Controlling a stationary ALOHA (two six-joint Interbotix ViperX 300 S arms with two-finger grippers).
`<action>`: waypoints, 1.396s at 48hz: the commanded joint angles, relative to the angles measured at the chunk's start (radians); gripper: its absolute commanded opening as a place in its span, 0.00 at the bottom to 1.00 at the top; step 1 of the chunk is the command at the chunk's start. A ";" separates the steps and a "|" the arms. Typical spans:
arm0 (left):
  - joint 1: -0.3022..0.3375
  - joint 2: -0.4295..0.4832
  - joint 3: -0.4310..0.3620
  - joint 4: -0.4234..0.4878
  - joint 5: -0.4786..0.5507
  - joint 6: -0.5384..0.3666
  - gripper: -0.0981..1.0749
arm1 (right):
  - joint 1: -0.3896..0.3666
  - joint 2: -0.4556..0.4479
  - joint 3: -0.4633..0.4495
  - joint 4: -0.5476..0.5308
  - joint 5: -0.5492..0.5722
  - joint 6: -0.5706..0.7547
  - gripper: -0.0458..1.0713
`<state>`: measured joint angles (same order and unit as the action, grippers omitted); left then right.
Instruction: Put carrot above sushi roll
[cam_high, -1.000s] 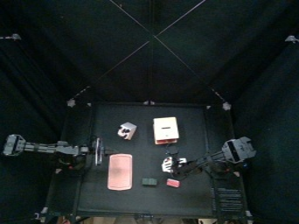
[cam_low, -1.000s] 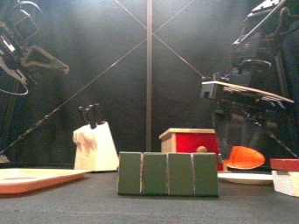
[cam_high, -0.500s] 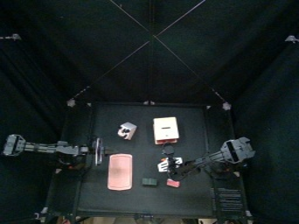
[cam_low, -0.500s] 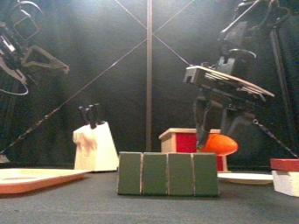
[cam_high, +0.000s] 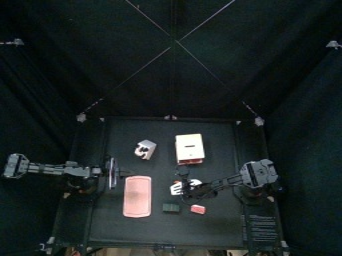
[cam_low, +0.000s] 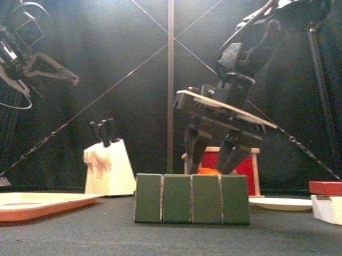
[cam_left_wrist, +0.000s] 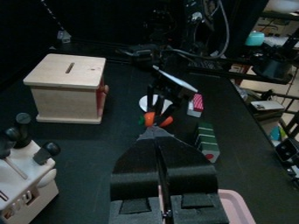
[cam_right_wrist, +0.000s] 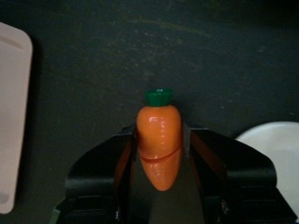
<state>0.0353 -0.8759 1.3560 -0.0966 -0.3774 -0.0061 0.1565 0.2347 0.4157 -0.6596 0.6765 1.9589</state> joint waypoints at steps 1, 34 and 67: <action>-0.003 0.003 -0.012 -0.006 -0.006 0.000 0.07 | -0.020 0.006 -0.052 -0.009 -0.009 -0.003 0.65; -0.003 0.003 -0.012 -0.008 -0.005 0.002 0.07 | -0.032 0.058 -0.092 -0.051 -0.005 -0.003 0.72; -0.003 0.003 -0.012 -0.009 -0.005 0.002 0.07 | -0.032 0.051 -0.095 -0.055 -0.005 -0.009 0.81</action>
<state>0.0337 -0.8744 1.3576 -0.1043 -0.3774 -0.0046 0.1289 0.3160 0.3421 -0.7087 0.6703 1.9497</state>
